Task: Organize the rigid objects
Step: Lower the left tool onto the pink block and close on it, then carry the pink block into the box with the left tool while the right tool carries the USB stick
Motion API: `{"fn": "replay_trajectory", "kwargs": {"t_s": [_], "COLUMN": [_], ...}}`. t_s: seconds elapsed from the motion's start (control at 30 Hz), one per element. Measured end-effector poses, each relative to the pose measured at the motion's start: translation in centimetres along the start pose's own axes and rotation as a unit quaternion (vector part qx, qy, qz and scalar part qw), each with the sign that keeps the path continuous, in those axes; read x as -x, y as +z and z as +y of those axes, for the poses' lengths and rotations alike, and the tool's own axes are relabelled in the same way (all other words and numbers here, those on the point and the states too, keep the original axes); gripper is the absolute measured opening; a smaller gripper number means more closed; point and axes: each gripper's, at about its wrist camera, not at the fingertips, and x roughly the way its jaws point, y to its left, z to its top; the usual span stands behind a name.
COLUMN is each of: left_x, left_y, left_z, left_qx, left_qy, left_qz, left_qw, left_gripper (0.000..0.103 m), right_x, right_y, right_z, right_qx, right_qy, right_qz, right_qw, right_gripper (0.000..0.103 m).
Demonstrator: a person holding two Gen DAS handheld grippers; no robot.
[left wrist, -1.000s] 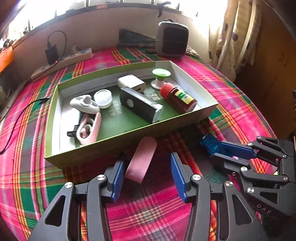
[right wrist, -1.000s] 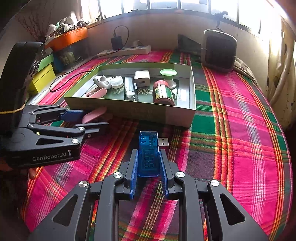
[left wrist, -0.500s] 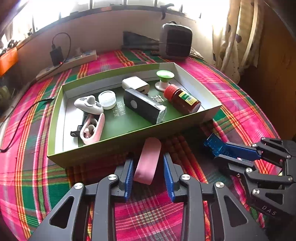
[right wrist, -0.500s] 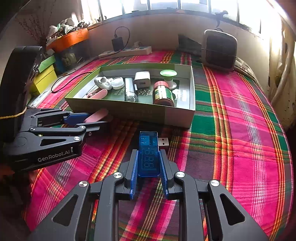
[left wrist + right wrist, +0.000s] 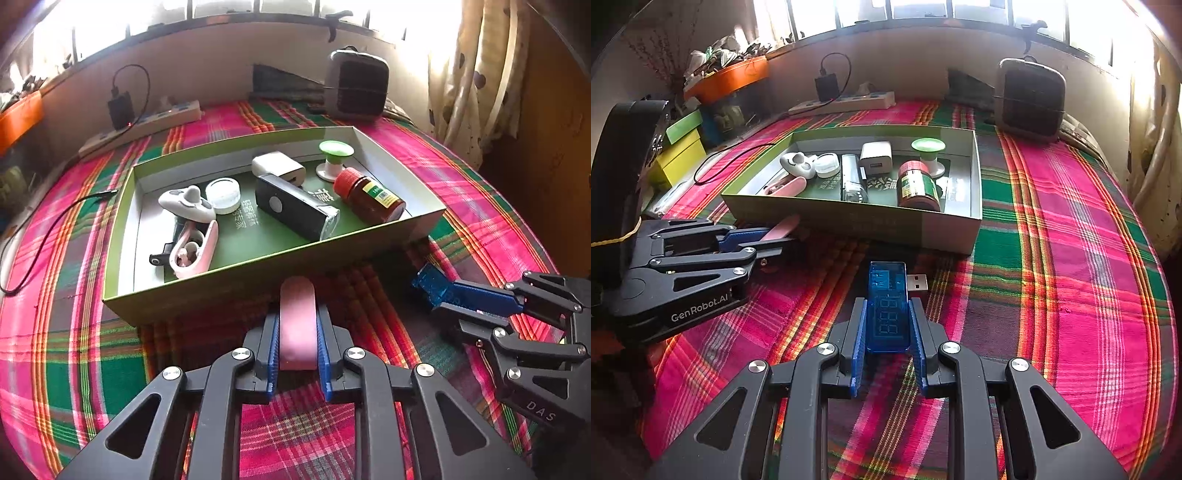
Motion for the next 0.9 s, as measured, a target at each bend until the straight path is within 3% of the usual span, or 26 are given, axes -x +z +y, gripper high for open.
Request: {"fn": "replay_trajectory", "kwargs": {"t_s": [0.9], "left_x": [3.3], "left_y": [-2.4], "left_z": [-0.2], "left_qx": [0.018], "left_qy": [-0.011], "left_qz": [-0.025], "left_qw": [0.9995], "left_gripper": [0.017], "right_x": [1.0], "right_y": [-0.4], "right_z": [1.3], "right_qx": [0.018], "right_qy": [-0.012], "right_qz": [-0.011], "right_qw": [1.000], "right_gripper": [0.023]}}
